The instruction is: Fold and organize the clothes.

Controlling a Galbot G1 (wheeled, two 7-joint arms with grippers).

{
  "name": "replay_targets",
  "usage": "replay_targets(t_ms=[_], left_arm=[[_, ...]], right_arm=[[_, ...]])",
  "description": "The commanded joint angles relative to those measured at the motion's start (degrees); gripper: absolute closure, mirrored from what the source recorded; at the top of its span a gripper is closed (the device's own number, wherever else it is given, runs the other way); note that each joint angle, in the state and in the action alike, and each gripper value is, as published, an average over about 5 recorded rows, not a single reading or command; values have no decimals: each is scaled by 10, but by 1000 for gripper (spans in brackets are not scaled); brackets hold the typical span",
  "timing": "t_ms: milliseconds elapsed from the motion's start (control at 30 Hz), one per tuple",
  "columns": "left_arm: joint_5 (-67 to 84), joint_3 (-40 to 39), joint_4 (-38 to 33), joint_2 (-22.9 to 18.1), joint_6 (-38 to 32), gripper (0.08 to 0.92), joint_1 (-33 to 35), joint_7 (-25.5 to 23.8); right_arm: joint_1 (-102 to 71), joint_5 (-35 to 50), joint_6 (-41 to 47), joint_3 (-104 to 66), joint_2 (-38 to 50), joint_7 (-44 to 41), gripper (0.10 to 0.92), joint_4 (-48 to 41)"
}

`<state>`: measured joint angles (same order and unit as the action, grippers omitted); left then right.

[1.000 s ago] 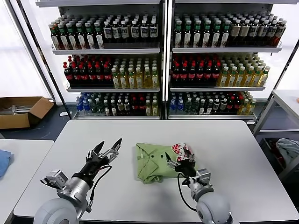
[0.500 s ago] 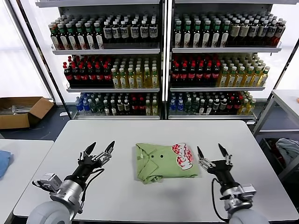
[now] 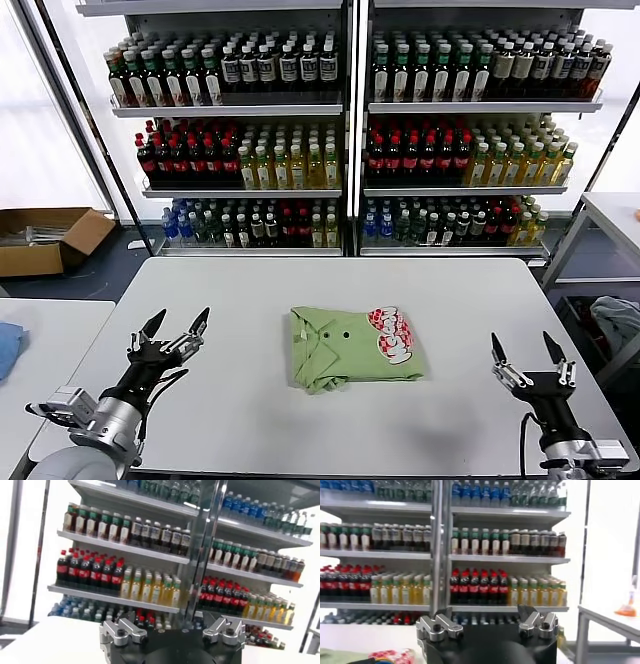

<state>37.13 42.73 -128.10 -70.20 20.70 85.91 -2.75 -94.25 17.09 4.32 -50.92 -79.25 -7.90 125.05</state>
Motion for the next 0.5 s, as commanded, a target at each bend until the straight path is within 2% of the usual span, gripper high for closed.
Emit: replay_targets(t_ms=[33, 500], left_arm=[[-24, 51, 2, -17, -1, 177, 13, -28], [-22, 77, 6, -16, -7, 177, 16, -79]], right_arm=[[-39, 28, -27, -78, -28, -26, 203, 2], [-43, 29, -24, -78, -34, -33, 203, 5]])
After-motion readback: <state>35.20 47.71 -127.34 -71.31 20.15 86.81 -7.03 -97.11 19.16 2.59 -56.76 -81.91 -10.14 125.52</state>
